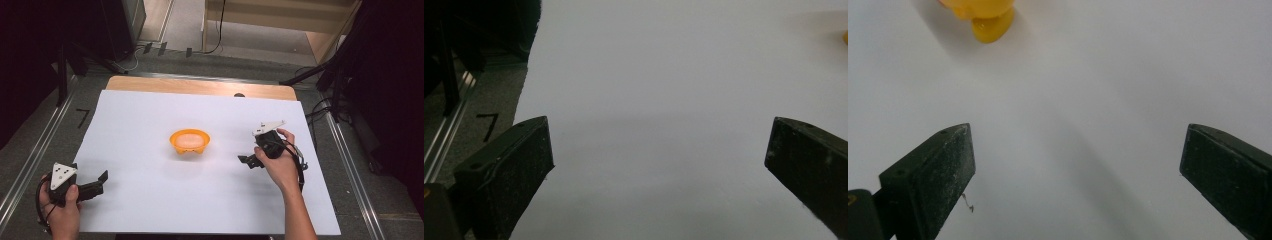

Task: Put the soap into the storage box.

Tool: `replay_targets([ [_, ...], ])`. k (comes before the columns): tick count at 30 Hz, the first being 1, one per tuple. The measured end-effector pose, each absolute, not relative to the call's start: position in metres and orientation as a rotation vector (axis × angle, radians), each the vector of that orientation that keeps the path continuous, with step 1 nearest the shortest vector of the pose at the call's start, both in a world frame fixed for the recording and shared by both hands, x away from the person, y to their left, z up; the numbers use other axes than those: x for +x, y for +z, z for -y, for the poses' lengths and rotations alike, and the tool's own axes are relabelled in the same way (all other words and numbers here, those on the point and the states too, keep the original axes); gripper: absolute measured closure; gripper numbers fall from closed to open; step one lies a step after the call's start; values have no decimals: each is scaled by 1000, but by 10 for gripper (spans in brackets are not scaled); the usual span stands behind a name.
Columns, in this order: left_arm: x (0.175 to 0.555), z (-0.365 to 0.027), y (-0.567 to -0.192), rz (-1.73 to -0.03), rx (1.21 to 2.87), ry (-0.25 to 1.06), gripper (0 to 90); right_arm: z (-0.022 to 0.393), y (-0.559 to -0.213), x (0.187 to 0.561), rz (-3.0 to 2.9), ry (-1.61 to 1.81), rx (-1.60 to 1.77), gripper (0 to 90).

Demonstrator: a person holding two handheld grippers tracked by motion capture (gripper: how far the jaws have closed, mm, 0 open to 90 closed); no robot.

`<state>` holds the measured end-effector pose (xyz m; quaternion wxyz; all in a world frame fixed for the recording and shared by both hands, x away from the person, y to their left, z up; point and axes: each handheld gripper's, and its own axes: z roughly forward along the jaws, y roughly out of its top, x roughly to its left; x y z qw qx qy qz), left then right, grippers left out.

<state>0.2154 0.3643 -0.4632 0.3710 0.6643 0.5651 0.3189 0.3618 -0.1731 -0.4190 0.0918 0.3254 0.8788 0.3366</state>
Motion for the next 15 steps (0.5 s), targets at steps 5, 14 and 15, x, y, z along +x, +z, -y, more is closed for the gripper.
replay_targets([
  [5,215,-364,-463,-1450,1705,821,0,188,-427,352,-2581,1015,1004,17],
  [14,215,-364,-463,-1449,1703,818,0,214,-443,334,-2528,1050,1064,17],
  [15,215,-364,-463,-1449,1703,818,0,216,-445,331,-2516,1056,1075,17],
])
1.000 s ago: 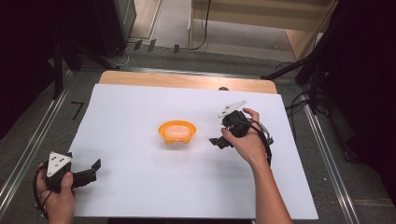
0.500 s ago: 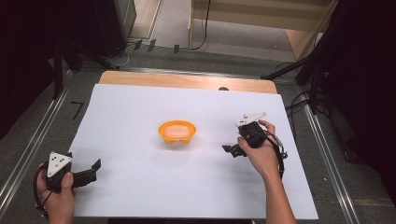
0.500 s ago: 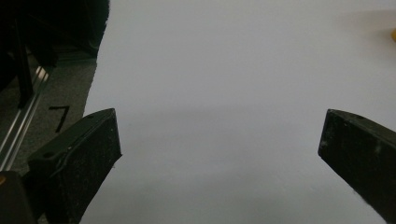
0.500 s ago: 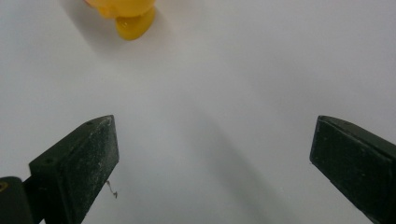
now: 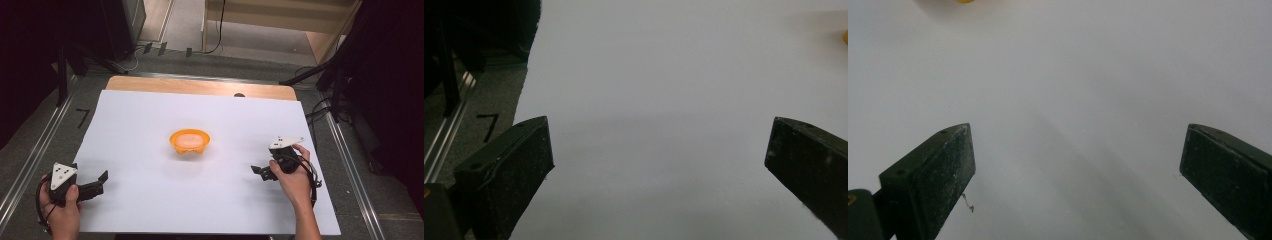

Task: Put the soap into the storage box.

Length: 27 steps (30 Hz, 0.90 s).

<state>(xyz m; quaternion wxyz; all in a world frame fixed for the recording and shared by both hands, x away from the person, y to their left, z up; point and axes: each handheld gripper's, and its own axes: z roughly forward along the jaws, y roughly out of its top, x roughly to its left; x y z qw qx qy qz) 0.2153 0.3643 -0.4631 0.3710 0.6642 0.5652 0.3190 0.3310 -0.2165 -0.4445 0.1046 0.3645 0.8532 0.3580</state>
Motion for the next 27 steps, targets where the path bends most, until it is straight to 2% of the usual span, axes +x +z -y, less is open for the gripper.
replay_targets([
  [27,215,-364,-463,-1448,1703,820,0,297,-482,271,-2248,1243,1240,16],
])
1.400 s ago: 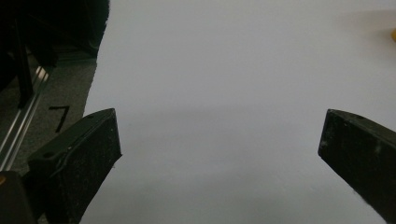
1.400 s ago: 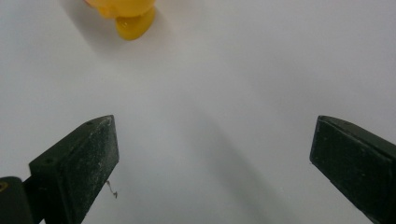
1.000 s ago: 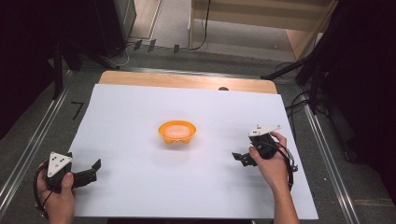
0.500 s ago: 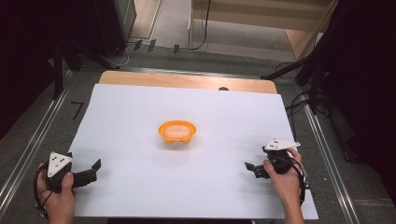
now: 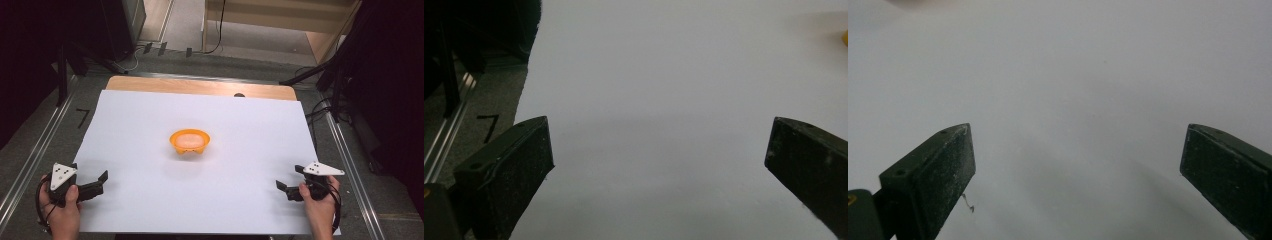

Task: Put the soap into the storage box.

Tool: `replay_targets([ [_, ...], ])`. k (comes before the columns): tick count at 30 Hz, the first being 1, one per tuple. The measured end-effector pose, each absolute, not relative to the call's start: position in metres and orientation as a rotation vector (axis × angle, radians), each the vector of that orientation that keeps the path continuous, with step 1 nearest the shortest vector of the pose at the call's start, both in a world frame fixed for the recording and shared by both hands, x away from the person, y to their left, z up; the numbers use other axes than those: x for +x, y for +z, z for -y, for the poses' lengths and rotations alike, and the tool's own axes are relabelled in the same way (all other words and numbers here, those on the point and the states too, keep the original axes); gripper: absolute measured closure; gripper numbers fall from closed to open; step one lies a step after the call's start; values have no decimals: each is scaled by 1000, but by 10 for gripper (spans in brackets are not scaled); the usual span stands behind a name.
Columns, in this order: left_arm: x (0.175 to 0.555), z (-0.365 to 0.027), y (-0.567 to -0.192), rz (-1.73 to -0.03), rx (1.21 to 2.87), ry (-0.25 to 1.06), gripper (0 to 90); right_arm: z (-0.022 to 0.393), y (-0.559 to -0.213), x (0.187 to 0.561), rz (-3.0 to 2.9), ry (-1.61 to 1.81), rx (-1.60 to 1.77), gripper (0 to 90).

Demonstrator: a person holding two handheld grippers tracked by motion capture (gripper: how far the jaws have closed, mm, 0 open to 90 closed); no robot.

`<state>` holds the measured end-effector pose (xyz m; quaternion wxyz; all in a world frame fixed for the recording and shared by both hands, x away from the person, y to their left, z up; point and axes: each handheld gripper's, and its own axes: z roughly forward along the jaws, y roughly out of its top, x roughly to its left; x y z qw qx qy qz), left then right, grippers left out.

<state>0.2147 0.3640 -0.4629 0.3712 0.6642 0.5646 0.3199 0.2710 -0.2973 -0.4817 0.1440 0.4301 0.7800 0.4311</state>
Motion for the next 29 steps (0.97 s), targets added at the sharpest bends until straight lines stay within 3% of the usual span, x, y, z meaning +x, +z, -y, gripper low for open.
replay_targets([
  [18,214,-364,-463,-1448,1694,819,0,342,-488,229,-2067,1332,1319,17],
  [29,214,-364,-463,-1451,1694,820,0,341,-490,228,-2053,1317,1317,29],
])
